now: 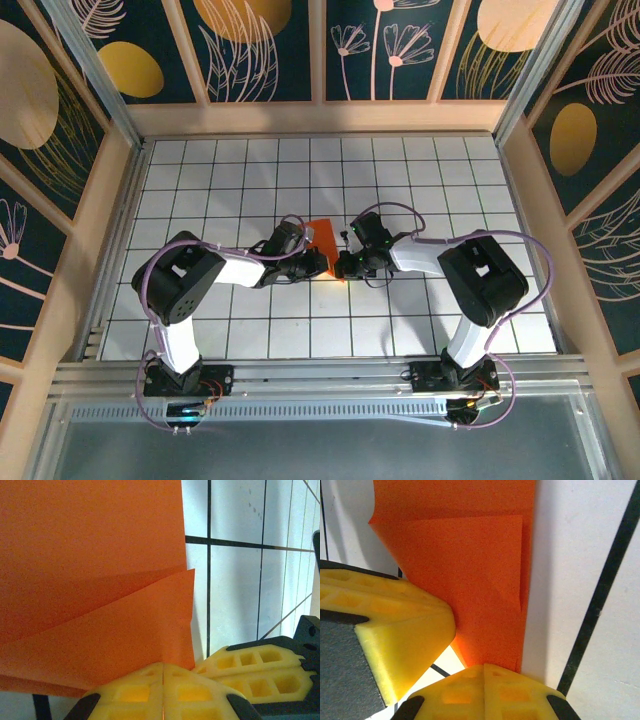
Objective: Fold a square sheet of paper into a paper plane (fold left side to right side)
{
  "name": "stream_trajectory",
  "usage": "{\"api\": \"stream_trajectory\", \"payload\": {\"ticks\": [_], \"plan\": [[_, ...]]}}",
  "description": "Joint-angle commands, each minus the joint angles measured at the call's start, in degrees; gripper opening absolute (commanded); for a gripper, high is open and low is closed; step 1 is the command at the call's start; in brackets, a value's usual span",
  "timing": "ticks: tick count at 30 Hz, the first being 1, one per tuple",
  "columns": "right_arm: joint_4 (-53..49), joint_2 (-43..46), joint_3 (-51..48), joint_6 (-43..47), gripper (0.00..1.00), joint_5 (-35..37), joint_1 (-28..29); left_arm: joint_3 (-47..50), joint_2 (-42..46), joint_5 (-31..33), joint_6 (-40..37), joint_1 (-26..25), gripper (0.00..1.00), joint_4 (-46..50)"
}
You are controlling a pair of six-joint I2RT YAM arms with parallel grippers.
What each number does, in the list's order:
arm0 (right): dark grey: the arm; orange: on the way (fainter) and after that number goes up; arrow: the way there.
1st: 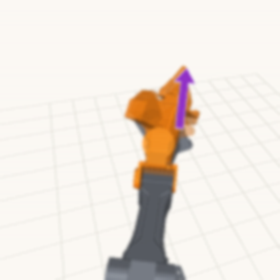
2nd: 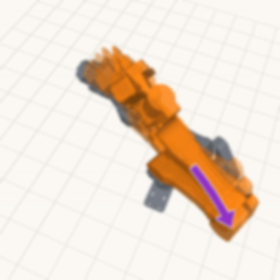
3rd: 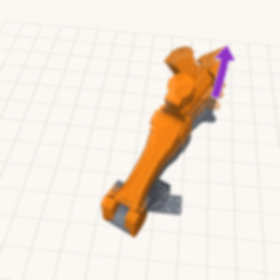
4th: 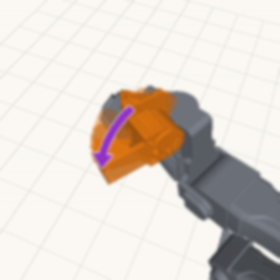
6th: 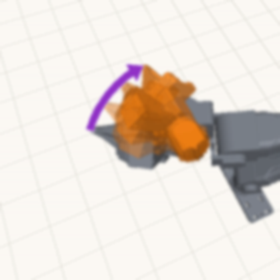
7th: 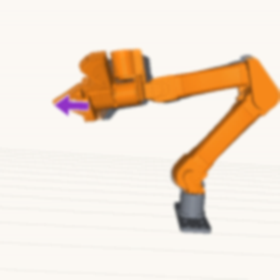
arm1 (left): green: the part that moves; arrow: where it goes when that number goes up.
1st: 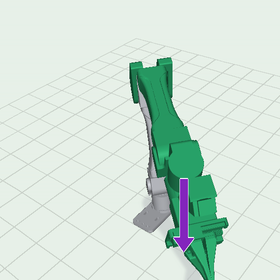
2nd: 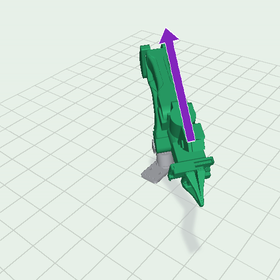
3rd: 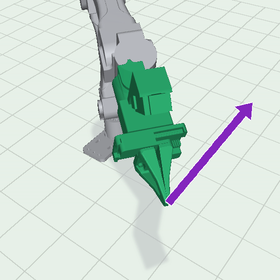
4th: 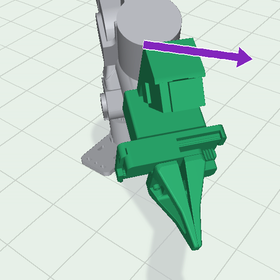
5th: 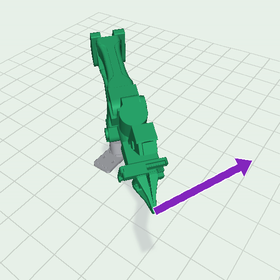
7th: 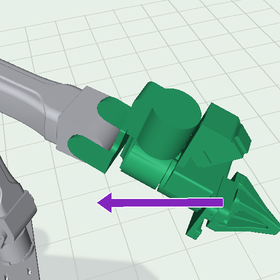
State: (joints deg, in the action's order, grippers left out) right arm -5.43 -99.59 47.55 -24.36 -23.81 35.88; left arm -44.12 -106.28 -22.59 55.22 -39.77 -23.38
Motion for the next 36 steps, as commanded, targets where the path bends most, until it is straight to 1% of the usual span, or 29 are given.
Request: {"api": "stream_trajectory", "payload": {"ticks": [1, 7, 13, 21, 27, 36], "plan": [[-7.5, -5.1, -2.4, 1.1, 0.0, 10.4, 0.2, -1.3, -1.1, 2.2, 0.1, -0.3, 0.07, 2.4], [-9.0, -5.3, -2.2, 1.5, 0.0, 11.7, 0.3, -1.5, -1.3, 5.1, -0.2, -0.3, 0.05, 6.1], [-10.3, -5.2, -2.0, 1.7, 0.0, 12.3, 0.3, -2.1, -1.1, 9.6, -0.5, -0.3, 0.03, 10.5], [-11.3, -5.6, -2.1, 2.1, 0.0, 13.4, 0.5, -2.0, -0.4, 13.1, -0.4, -0.2, 0.02, 11.9], [-11.7, -5.5, -2.5, 2.4, 0.0, 13.6, 0.5, -3.0, 0.4, 14.2, -2.2, 0.7, 0.04, 14.1], [-11.6, -5.8, -2.5, 2.7, 0.0, 13.6, 0.5, -0.9, 2.4, 13.8, -3.0, 5.0, 0.05, 13.8]]}}
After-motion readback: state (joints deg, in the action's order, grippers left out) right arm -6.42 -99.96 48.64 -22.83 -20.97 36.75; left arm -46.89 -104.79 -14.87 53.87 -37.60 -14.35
